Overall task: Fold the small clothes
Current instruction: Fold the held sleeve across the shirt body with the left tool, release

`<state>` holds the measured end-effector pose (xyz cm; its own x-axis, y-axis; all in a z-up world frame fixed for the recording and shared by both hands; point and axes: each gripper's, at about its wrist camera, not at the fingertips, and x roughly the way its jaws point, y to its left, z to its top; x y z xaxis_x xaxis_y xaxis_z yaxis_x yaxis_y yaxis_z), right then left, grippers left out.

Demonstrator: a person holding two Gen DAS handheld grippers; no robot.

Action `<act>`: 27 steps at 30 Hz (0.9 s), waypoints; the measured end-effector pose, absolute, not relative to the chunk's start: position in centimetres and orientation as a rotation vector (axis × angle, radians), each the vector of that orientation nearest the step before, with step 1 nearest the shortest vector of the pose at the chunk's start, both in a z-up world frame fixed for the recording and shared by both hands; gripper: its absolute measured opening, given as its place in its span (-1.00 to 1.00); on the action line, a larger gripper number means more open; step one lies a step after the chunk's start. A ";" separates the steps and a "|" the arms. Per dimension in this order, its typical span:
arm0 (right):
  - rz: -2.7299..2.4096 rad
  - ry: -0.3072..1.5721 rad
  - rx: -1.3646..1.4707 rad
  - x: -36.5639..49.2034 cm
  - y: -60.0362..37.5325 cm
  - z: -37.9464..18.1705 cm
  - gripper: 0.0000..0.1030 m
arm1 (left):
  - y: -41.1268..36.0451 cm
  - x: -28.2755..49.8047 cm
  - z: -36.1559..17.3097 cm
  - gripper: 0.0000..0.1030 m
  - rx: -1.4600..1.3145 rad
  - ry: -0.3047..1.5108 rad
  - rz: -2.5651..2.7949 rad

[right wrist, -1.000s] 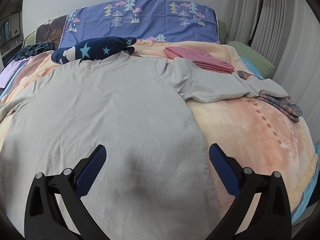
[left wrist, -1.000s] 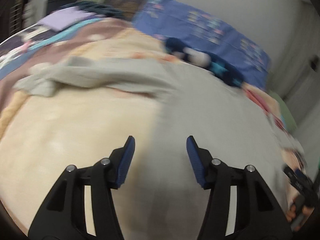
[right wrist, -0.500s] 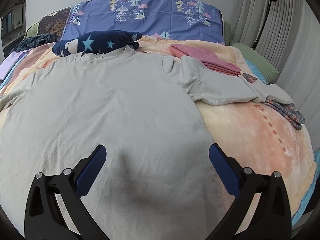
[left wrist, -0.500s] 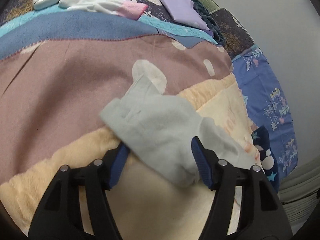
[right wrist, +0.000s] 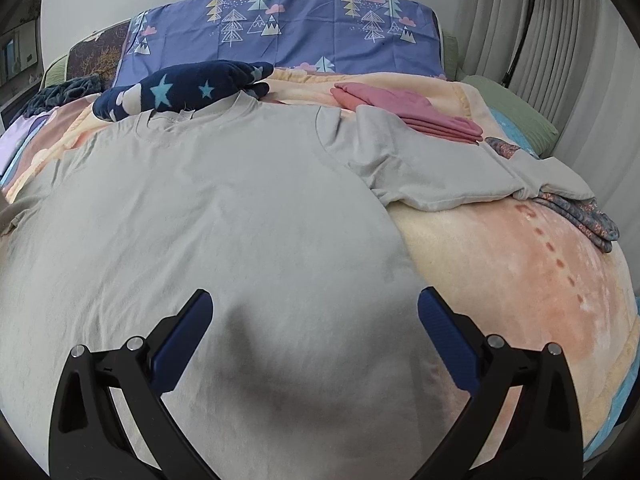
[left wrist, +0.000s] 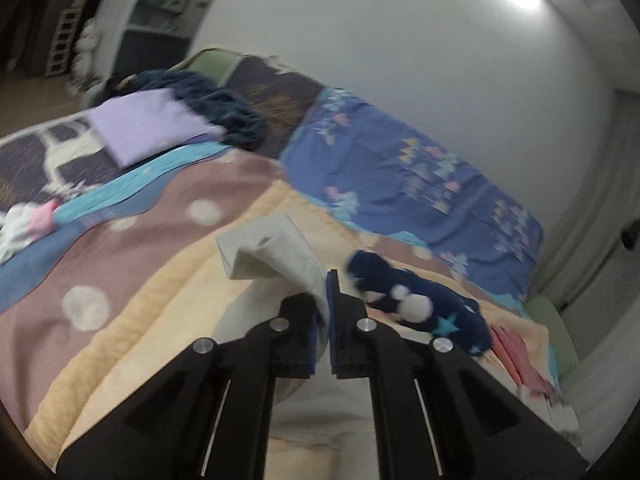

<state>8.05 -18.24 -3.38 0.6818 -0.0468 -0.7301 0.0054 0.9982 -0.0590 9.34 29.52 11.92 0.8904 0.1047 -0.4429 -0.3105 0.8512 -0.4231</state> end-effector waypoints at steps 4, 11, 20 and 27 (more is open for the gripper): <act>-0.046 0.829 -0.014 8.2 -19.8 -3.8 0.97 | 15.6 14.9 14.4 -0.90 -0.301 0.463 -0.038; -0.110 0.822 0.035 7.5 -23.6 -3.8 0.97 | -2.4 19.7 3.1 -0.25 -0.147 0.742 -0.290; 0.111 0.780 0.220 9.7 -25.5 -2.6 0.76 | -0.5 15.5 -2.1 0.10 -0.023 0.829 -0.198; 0.520 0.906 0.200 22.5 -17.5 -0.8 0.07 | 1.2 17.3 -2.5 0.05 -0.009 0.837 -0.179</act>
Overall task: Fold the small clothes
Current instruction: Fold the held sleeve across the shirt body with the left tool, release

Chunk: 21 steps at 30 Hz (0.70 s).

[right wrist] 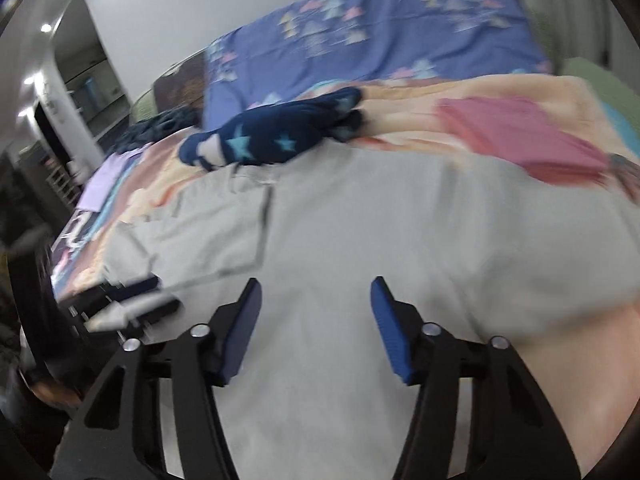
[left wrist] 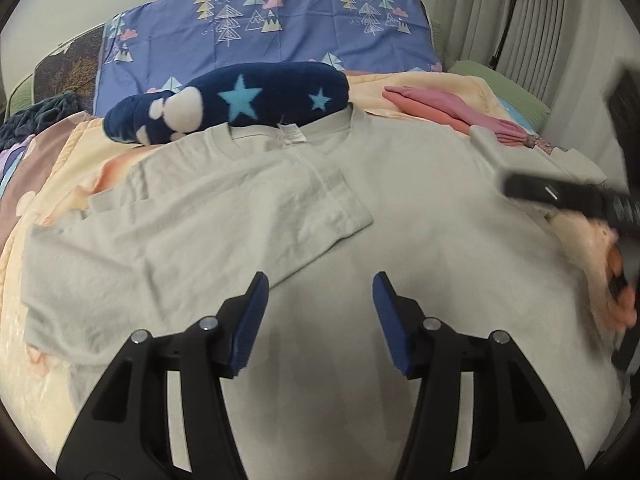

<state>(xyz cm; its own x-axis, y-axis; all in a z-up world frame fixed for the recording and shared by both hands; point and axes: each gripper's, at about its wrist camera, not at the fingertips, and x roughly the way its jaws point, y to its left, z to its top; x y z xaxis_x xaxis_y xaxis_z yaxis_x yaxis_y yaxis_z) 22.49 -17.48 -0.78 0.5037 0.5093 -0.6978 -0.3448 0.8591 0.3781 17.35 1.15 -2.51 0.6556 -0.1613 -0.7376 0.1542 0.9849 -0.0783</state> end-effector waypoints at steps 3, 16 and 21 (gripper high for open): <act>0.575 0.997 0.228 27.8 -14.4 -1.9 0.07 | -0.4 19.1 -3.2 0.05 0.013 0.850 -0.198; 0.696 1.118 0.390 34.0 -8.3 -6.0 -0.96 | 2.4 22.9 -3.4 -0.96 -0.083 0.870 -0.215; 0.760 0.906 0.447 31.2 -11.9 1.2 -0.96 | 2.5 20.7 1.5 -0.96 -0.127 0.731 -0.275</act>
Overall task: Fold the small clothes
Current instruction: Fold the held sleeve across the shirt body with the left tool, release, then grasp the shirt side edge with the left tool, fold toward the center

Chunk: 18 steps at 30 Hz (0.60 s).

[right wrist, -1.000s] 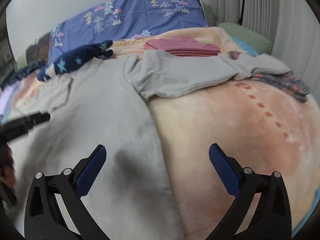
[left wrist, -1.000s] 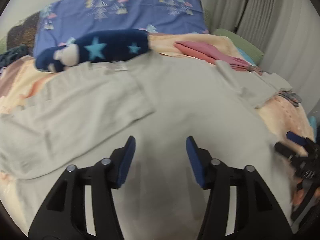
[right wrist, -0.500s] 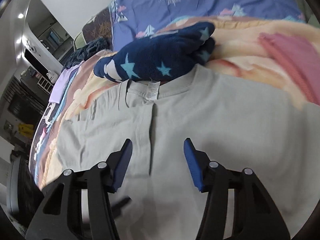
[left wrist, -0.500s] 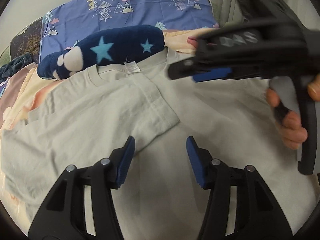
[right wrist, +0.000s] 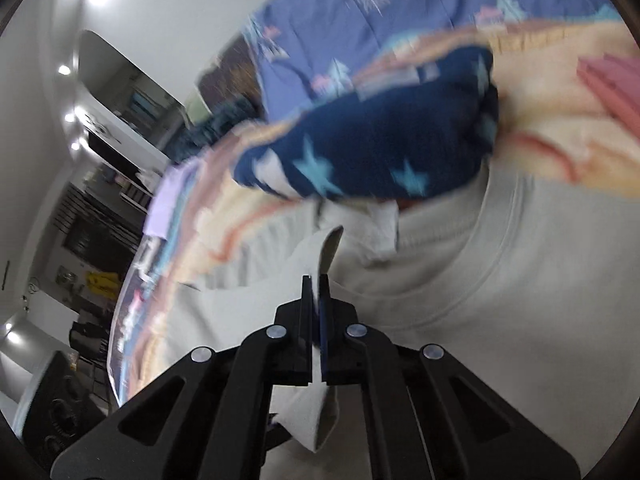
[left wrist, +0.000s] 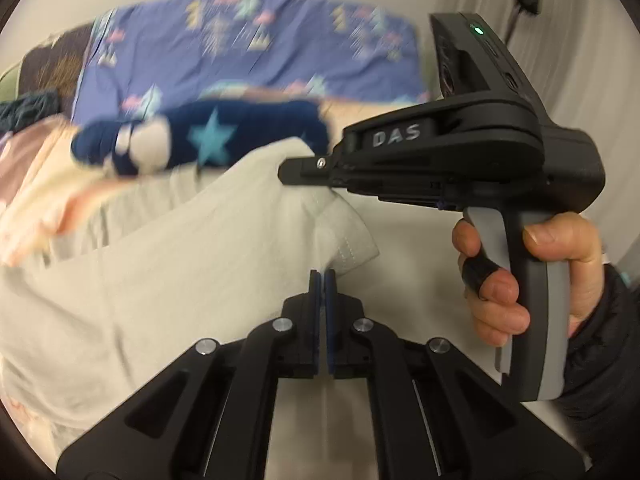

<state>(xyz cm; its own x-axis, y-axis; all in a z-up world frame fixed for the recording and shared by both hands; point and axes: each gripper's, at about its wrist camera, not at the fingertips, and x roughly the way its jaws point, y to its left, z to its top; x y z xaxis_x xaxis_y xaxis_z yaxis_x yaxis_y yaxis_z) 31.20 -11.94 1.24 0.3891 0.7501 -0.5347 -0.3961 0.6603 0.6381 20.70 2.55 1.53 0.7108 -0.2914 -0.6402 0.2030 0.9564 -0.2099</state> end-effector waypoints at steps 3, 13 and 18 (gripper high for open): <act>0.735 0.802 0.406 29.1 -14.9 5.2 -0.96 | 1.0 19.8 4.3 -0.96 -0.145 0.655 -0.350; 0.410 0.992 0.441 29.0 -24.5 -3.5 -0.95 | -1.8 18.3 1.5 -0.18 -0.107 0.733 -0.339; 0.466 0.981 0.488 28.2 -25.0 -4.5 -0.47 | 5.1 13.9 1.1 0.08 -0.124 0.729 -0.129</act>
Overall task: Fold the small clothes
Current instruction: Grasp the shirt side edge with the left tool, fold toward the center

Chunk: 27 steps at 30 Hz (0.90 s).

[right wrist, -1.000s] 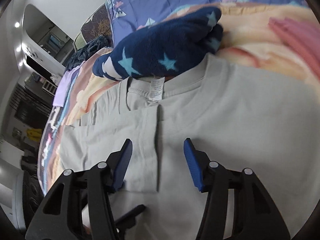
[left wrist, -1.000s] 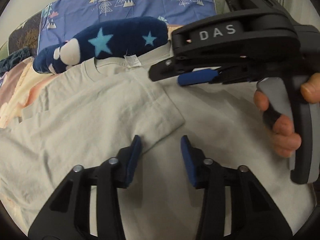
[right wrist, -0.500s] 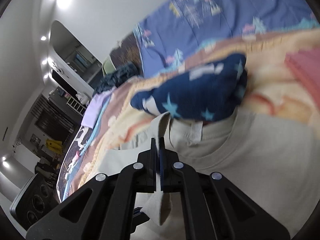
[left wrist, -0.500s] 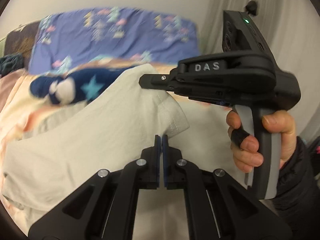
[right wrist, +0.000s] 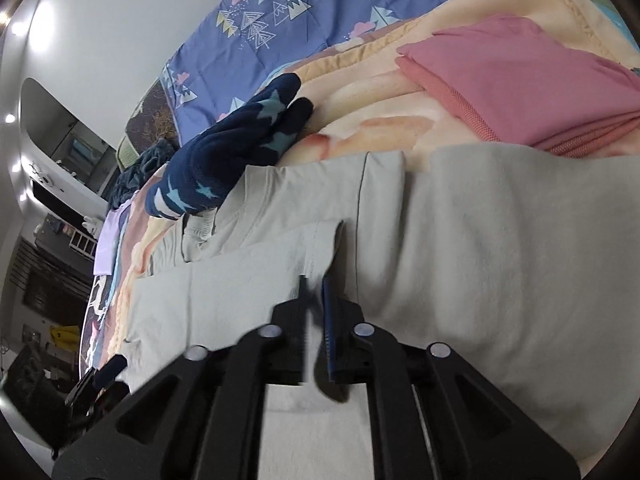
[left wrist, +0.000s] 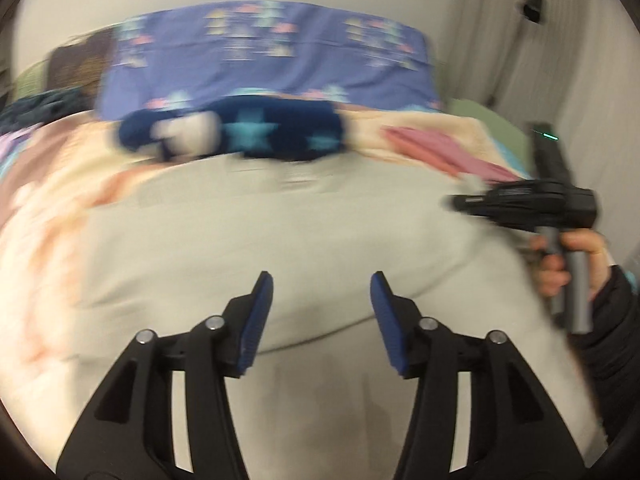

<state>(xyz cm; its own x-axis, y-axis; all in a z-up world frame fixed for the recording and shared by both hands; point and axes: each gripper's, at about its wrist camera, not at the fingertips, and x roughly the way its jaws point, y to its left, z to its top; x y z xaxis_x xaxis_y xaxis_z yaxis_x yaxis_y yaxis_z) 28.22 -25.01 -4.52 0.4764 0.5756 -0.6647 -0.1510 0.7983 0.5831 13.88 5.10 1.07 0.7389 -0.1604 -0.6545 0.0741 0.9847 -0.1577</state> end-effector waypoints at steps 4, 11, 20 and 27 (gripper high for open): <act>0.517 0.997 0.390 27.6 -23.9 -4.0 -0.06 | 12.8 10.7 0.0 0.23 -0.170 0.743 0.068; 0.479 0.923 0.364 25.8 -23.3 -0.6 -0.98 | 18.8 8.0 -2.9 0.22 -0.232 0.842 0.216; 0.080 0.958 0.114 25.4 -22.5 0.3 -0.67 | 19.7 10.2 -3.5 0.11 -0.261 0.830 0.153; 0.568 0.889 -0.159 25.7 -3.4 5.1 -0.42 | 20.1 12.0 -4.2 -0.18 -0.352 0.812 0.065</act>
